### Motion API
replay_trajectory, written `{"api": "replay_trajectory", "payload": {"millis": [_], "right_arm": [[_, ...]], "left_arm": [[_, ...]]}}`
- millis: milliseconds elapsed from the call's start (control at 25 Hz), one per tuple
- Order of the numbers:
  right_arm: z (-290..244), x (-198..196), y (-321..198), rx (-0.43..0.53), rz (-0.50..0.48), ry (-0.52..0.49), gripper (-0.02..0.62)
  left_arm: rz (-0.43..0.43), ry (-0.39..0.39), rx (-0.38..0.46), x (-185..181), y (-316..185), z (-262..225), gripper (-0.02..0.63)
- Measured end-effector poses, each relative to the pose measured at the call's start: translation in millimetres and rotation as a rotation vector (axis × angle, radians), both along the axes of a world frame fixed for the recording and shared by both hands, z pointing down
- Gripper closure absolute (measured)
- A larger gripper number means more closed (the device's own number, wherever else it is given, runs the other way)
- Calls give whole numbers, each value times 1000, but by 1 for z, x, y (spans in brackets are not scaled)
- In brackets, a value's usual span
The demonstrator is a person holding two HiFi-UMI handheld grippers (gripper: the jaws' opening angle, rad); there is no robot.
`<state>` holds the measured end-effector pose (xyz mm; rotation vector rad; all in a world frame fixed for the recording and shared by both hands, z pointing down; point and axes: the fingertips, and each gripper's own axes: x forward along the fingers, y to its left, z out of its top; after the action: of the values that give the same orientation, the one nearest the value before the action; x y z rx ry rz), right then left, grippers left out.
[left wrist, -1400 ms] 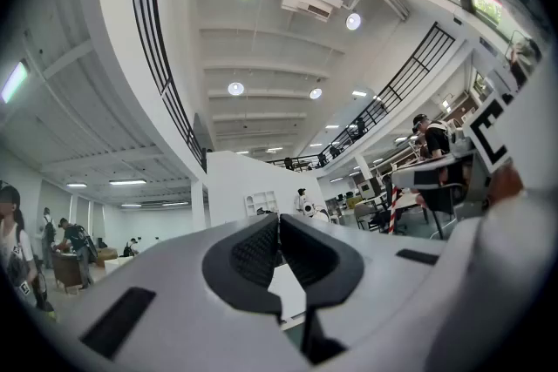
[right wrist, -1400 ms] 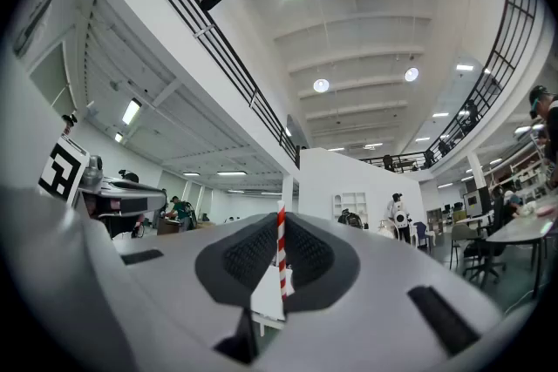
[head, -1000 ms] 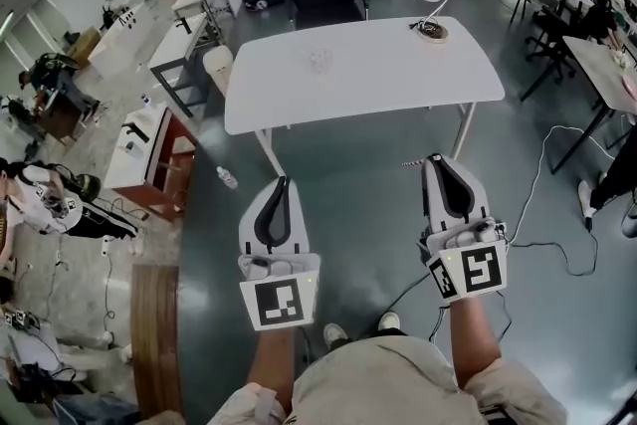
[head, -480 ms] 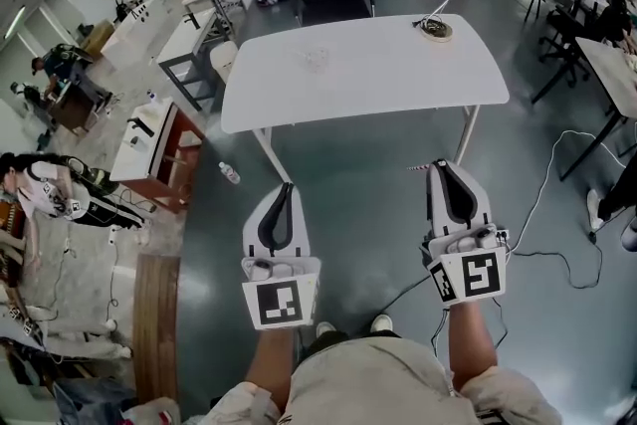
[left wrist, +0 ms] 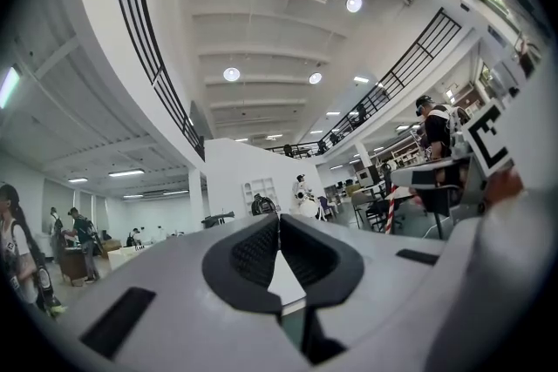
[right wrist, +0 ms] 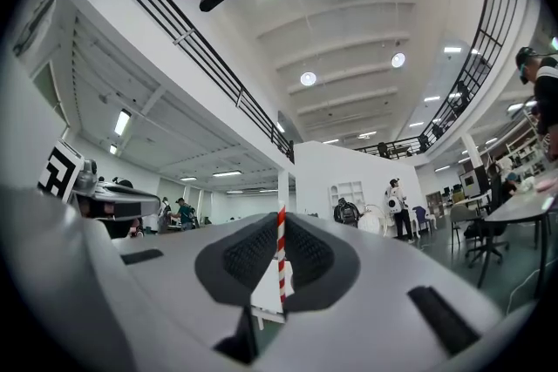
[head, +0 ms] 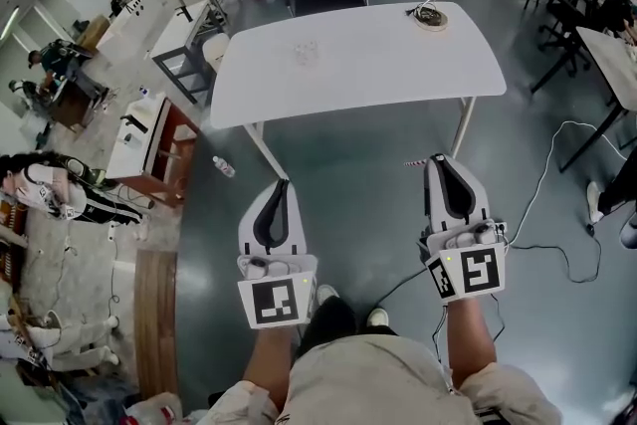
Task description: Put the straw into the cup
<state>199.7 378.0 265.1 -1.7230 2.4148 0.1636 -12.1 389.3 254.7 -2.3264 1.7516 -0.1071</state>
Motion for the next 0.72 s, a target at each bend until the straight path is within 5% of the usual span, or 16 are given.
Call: {"api": "replay_trajectory", "payload": {"millis": [320,720], "right_arm": [[14,-24,-43,-24,10,52,572],[15,-103,-144,-60,-15,100,572]], "left_arm": [[27,38,-4,-20,-50,15,597],[19,85,-22,-90,-149,23,597]]}}
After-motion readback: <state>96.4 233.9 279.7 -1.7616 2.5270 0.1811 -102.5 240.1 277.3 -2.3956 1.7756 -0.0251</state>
